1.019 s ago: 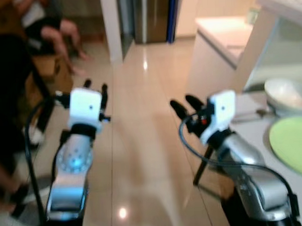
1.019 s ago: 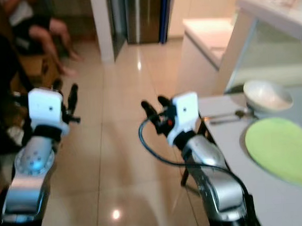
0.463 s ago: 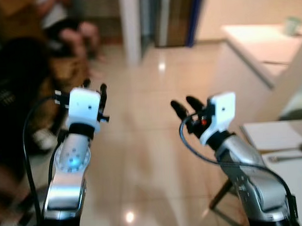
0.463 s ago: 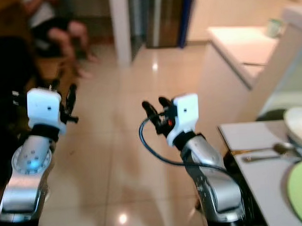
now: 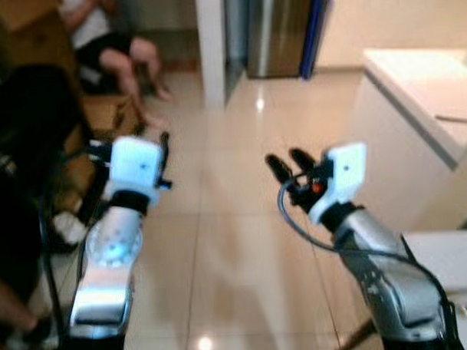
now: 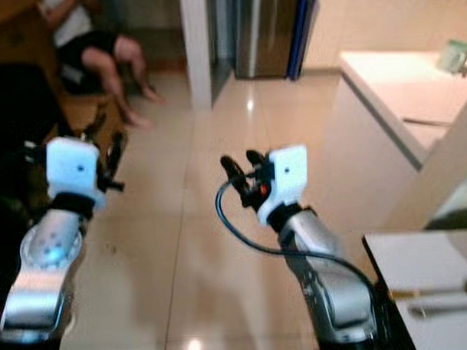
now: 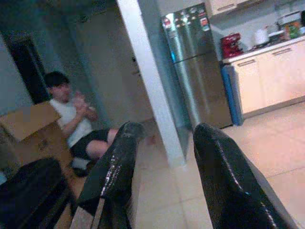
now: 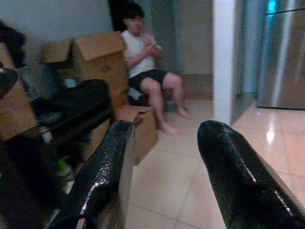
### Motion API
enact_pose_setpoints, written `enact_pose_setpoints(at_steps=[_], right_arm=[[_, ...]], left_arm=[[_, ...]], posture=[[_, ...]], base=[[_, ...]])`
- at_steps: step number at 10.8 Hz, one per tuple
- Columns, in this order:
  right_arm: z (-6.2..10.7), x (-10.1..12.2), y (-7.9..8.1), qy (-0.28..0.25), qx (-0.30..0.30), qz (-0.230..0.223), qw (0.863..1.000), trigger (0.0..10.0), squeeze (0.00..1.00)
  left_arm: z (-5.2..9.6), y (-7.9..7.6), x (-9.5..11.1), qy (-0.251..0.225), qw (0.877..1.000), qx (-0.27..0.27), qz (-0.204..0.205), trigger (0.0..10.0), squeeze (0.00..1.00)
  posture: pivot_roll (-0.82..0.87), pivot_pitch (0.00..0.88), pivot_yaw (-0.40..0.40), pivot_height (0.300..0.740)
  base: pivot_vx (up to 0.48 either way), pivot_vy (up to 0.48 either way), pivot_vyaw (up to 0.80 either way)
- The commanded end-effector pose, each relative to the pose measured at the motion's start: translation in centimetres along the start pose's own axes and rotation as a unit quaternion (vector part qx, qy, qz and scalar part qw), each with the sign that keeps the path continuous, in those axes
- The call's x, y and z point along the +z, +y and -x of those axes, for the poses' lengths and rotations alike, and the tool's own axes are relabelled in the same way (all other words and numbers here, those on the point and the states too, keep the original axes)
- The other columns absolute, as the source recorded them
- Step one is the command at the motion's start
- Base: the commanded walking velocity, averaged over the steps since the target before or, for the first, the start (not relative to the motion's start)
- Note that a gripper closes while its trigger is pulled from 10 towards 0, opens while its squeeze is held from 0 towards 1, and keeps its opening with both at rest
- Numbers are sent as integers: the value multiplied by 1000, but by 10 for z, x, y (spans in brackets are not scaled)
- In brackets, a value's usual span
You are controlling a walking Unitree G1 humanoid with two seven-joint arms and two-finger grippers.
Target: Setting the table
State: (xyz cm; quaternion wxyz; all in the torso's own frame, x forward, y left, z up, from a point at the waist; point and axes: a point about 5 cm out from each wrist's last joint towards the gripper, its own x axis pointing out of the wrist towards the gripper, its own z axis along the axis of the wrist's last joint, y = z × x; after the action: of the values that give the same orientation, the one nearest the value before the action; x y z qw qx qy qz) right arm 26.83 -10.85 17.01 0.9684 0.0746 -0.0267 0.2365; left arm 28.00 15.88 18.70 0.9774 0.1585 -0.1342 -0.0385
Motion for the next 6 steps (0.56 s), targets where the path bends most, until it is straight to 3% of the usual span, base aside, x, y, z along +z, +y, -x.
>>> enact_pose_setpoints(at_steps=[1, 6], right_arm=[[3, 3, -8, -5, -15, 5, 1000, 10000, 0], [3, 4, -13, -12, -43, 26, 999, 10000, 0]], left_arm=[[-3, -6, 5, -11, 1000, -12, 8, 10000, 0], [-3, -8, 5, -10, 1000, -19, 12, 10000, 0]], posture=[[-8, 0, 29, 740], [-9, 0, 35, 740]], base=[[458, 0, 0], [460, 0, 0]])
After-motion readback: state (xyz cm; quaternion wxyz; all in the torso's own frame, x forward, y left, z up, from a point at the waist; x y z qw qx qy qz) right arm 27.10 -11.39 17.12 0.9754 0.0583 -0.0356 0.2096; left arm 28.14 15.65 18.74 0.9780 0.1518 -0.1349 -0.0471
